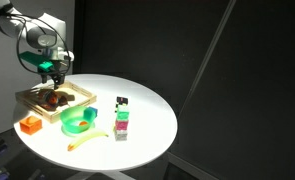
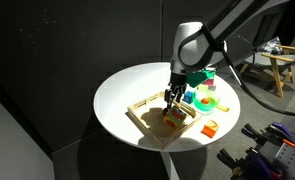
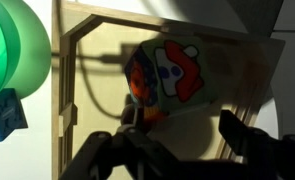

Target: Put the soft orange block on the tray

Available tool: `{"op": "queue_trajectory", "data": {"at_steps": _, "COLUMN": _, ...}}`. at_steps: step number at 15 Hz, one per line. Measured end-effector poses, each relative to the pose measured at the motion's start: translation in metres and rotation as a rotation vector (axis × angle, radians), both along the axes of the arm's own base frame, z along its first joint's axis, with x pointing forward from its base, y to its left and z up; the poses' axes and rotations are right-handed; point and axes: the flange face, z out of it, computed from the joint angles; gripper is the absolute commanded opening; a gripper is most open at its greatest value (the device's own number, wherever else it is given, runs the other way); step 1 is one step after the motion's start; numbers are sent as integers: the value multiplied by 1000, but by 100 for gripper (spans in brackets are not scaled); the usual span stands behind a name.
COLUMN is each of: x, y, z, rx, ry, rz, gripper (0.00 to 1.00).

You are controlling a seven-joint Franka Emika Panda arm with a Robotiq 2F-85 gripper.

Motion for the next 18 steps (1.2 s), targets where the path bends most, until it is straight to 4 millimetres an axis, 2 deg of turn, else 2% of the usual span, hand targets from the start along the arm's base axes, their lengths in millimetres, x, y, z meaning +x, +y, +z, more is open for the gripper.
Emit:
{"op": "queue_trajectory", "data": {"at_steps": 7, "x": 2, "y": -5, "z": 7, "rx": 0, "ry": -11, "rz": -9, "gripper": 100}}
{"op": "queue_trajectory", "data": {"at_steps": 18, "x": -6, "y": -21, "z": 44, "rx": -23, "ry": -25, "rz": -42, "gripper": 100}}
